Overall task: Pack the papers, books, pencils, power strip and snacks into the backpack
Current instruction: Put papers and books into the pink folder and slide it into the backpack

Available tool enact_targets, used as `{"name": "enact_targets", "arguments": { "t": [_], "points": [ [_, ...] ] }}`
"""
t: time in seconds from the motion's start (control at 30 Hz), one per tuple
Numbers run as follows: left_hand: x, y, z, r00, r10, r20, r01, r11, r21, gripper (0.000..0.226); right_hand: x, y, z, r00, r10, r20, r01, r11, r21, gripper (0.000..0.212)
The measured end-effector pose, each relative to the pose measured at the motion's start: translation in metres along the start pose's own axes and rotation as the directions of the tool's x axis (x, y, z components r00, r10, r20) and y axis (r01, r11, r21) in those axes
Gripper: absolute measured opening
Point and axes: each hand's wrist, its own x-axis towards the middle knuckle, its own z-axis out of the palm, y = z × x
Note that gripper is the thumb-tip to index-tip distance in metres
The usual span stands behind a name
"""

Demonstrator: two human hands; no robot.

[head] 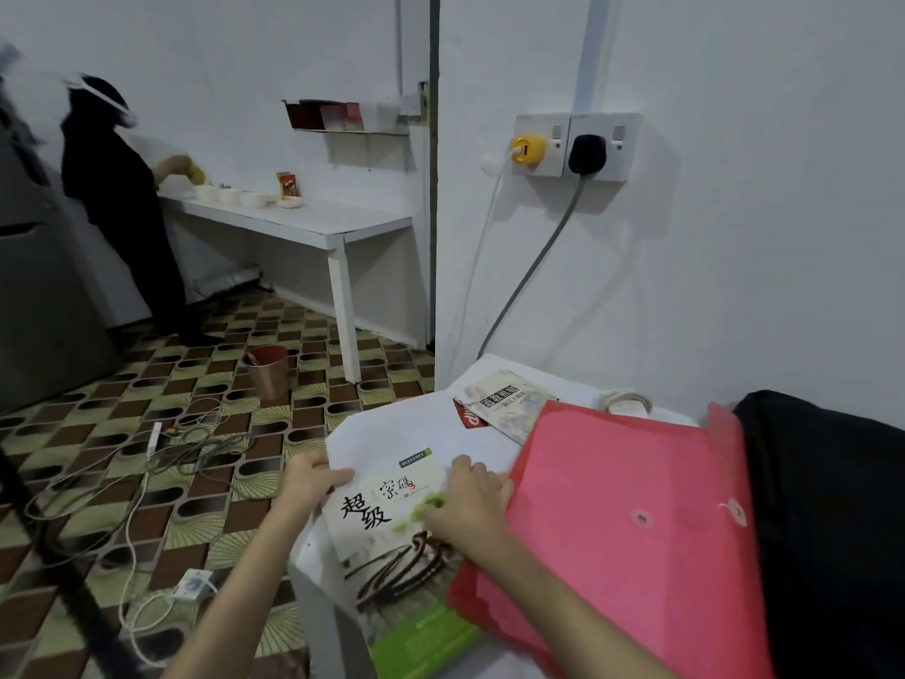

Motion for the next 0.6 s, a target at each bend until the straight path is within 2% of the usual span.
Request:
{"name": "enact_targets", "arguments": {
  "t": [0.07,0.17,0.27,0.33,0.43,0.5,0.6],
  "points": [
    [0.003,-0.004,-0.005,0.999,0.001,0.042,0.000,1.000,-0.030,0.007,-0.009,-0.012,0.012,0.997,-0.074,0.024,0.074,0.997,0.004,0.080],
    [0.008,-0.004,-0.011,0.995,-0.014,0.100,0.014,1.000,0.006,0.017,-0.017,-0.027,0.029,0.977,-0.086,0.193,0.088,0.996,-0.005,0.117],
    [0.009,-0.003,-0.017,0.986,-0.072,0.154,0.075,0.997,-0.019,0.016,-0.010,-0.032,0.035,0.975,0.024,0.219,-0.018,0.999,-0.029,0.136],
    [0.010,-0.005,-0.018,0.981,-0.087,0.175,0.100,0.993,-0.067,0.016,-0.004,-0.033,0.030,0.976,0.106,0.190,-0.107,0.994,-0.005,0.141],
    [0.010,-0.011,-0.020,0.980,-0.078,0.186,0.101,0.988,-0.119,0.006,0.007,-0.035,0.022,0.973,0.195,0.125,-0.203,0.978,0.054,0.129],
    [0.009,-0.012,-0.023,0.978,-0.075,0.195,0.098,0.989,-0.113,0.007,0.019,-0.032,0.019,0.960,0.261,0.103,-0.271,0.958,0.097,0.105],
    [0.009,-0.012,-0.025,0.974,-0.083,0.210,0.100,0.992,-0.072,0.012,0.038,-0.021,0.008,0.944,0.296,0.147,-0.329,0.887,0.324,0.072]
  ]
}}
